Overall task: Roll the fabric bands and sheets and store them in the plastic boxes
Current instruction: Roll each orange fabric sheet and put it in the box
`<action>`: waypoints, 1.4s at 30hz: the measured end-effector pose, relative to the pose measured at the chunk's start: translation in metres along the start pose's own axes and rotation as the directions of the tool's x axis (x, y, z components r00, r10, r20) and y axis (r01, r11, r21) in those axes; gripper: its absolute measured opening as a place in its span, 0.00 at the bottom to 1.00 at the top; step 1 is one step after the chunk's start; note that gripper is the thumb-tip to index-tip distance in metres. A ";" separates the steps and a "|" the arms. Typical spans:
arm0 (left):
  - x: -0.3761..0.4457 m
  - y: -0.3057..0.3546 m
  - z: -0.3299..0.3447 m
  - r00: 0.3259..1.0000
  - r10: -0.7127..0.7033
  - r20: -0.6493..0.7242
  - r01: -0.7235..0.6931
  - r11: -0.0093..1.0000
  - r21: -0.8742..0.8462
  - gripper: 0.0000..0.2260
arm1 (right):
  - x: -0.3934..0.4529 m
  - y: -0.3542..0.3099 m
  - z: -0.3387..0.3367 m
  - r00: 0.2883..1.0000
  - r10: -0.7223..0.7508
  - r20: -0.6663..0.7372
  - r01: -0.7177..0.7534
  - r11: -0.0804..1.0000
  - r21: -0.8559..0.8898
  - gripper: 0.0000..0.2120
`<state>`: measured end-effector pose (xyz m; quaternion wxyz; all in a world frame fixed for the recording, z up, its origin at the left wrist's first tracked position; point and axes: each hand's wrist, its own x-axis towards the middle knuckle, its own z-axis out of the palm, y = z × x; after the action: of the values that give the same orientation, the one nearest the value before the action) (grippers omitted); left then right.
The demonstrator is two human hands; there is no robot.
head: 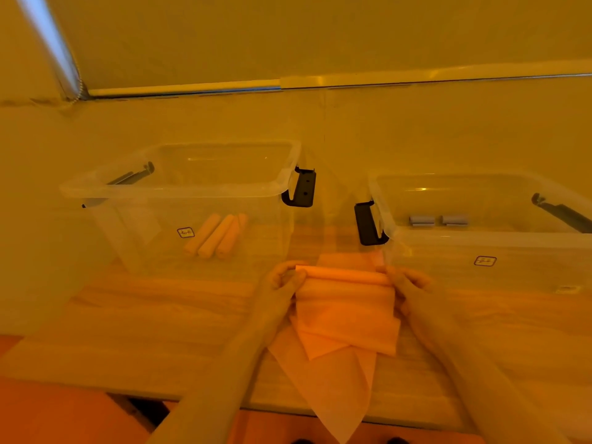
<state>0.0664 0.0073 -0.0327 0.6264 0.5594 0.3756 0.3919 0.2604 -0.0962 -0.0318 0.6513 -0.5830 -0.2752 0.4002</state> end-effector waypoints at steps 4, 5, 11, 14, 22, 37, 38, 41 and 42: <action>-0.002 -0.001 0.000 1.000 0.007 -0.008 -0.008 0.996 -0.094 0.06 | 0.004 0.002 -0.002 0.999 0.012 0.034 -0.011 1.000 -0.005 0.20; -0.003 -0.001 -0.001 1.000 0.006 -0.008 -0.007 0.992 -0.126 0.06 | 0.005 0.002 -0.002 0.999 0.024 0.049 -0.023 1.000 -0.014 0.22; -0.001 -0.002 -0.004 1.000 -0.004 0.016 0.006 0.986 -0.164 0.10 | 0.006 0.004 -0.002 0.997 0.054 0.062 -0.048 0.994 -0.096 0.11; -0.002 -0.002 -0.003 1.000 0.024 0.014 -0.021 0.986 -0.168 0.09 | 0.005 0.004 -0.001 0.997 0.053 0.062 -0.047 0.995 -0.090 0.12; -0.003 -0.005 -0.001 0.998 0.062 -0.009 -0.062 0.997 -0.047 0.06 | -0.002 0.001 0.000 0.997 0.011 0.077 -0.001 0.992 -0.128 0.10; -0.009 -0.002 0.000 0.999 -0.002 -0.039 -0.001 0.996 -0.086 0.04 | -0.006 0.001 -0.001 0.999 0.021 0.038 -0.019 0.999 -0.041 0.10; -0.009 -0.003 0.000 0.999 0.007 -0.042 -0.010 0.997 -0.072 0.04 | -0.005 0.001 -0.001 0.999 0.023 0.042 -0.021 0.999 -0.047 0.10; -0.009 -0.004 -0.001 0.999 0.028 -0.033 -0.029 0.998 -0.055 0.04 | -0.005 0.002 -0.002 0.998 0.042 0.050 -0.040 0.998 -0.046 0.11; -0.008 -0.005 -0.002 0.999 0.033 -0.026 -0.035 0.998 -0.060 0.06 | -0.005 0.003 -0.002 0.998 0.047 0.051 -0.045 0.998 -0.042 0.10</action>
<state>0.0620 0.0002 -0.0377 0.6314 0.5416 0.3620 0.4206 0.2591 -0.1012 -0.0341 0.6224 -0.5918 -0.2866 0.4245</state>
